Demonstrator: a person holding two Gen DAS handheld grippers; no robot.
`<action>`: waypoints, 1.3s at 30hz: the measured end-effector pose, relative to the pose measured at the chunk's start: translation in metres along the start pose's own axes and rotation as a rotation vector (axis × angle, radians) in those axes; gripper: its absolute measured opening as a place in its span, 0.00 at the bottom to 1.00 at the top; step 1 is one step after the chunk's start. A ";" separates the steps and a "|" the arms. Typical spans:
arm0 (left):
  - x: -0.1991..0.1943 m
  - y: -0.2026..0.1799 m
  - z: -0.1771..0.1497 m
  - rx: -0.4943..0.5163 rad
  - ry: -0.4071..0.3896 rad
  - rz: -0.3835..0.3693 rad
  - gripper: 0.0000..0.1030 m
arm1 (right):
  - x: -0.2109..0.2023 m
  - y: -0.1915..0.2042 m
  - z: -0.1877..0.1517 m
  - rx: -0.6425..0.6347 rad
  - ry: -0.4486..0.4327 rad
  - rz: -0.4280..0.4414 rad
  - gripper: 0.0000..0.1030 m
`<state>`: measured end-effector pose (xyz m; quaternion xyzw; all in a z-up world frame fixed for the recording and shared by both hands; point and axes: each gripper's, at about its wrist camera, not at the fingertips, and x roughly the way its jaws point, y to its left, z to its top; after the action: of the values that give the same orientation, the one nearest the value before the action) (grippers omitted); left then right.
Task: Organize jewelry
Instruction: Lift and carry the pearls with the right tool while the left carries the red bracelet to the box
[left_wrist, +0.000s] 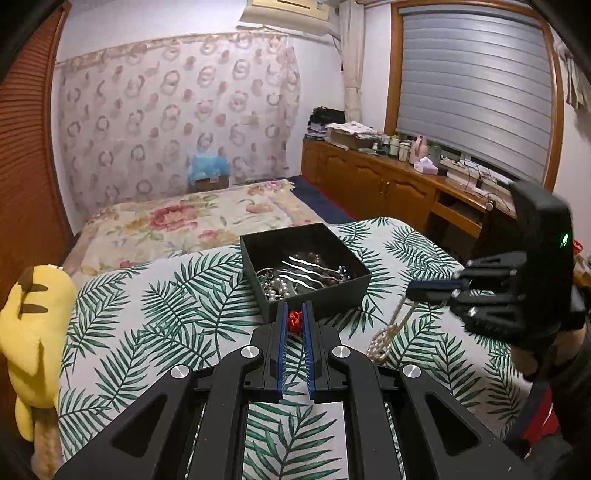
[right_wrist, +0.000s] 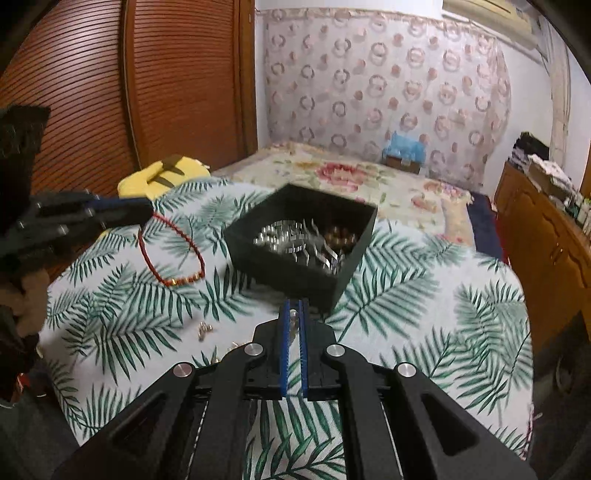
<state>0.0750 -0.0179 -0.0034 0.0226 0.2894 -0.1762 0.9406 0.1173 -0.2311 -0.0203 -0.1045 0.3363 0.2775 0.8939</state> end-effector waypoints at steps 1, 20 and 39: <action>0.000 0.000 0.000 -0.003 -0.002 -0.001 0.07 | -0.002 -0.001 0.004 -0.004 -0.006 -0.002 0.05; 0.002 0.013 0.011 -0.026 -0.015 0.007 0.07 | -0.043 0.005 0.074 -0.089 -0.141 -0.053 0.05; 0.018 0.007 0.043 0.018 -0.020 0.021 0.07 | -0.059 -0.008 0.150 -0.131 -0.251 -0.120 0.05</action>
<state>0.1142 -0.0230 0.0216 0.0321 0.2780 -0.1691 0.9450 0.1664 -0.2066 0.1309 -0.1469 0.1960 0.2558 0.9352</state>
